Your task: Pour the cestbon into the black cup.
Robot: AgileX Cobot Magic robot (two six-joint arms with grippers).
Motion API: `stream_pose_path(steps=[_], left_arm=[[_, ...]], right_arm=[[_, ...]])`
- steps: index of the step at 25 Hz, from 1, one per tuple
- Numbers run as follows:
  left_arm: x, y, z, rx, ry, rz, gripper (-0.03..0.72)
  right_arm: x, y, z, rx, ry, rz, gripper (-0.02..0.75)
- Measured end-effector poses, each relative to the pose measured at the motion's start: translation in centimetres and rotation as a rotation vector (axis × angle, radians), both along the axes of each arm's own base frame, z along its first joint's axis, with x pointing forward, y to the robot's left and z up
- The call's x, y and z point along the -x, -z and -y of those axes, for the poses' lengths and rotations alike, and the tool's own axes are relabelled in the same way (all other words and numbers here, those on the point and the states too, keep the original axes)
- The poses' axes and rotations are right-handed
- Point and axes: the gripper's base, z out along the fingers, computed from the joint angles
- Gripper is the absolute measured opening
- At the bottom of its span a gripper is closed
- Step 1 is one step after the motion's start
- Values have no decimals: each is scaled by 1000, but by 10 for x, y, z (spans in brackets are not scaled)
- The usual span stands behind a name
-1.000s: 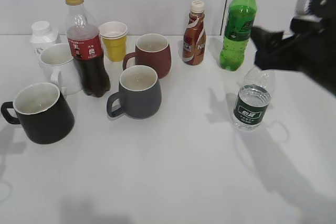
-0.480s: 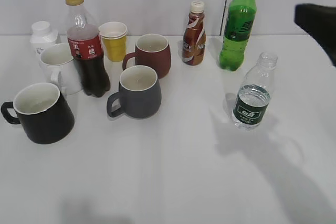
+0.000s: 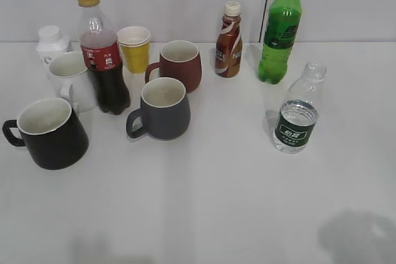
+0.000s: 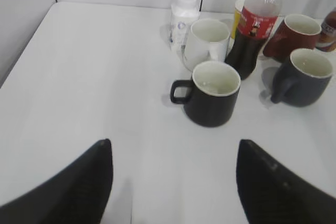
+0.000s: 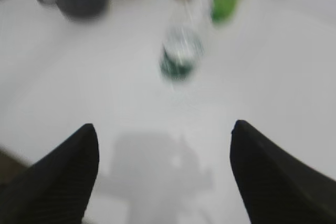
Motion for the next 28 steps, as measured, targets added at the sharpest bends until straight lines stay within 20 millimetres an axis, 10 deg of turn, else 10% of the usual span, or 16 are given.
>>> stream_pose_path(steps=[6,28], left_arm=[[-3,18,0,-38,13,-68,557],[-20,28,4,-48,24,-3,479]], right_arm=[[31,8,20,-17,76,-21,597],[32,7,21,-22,80,-15,597]])
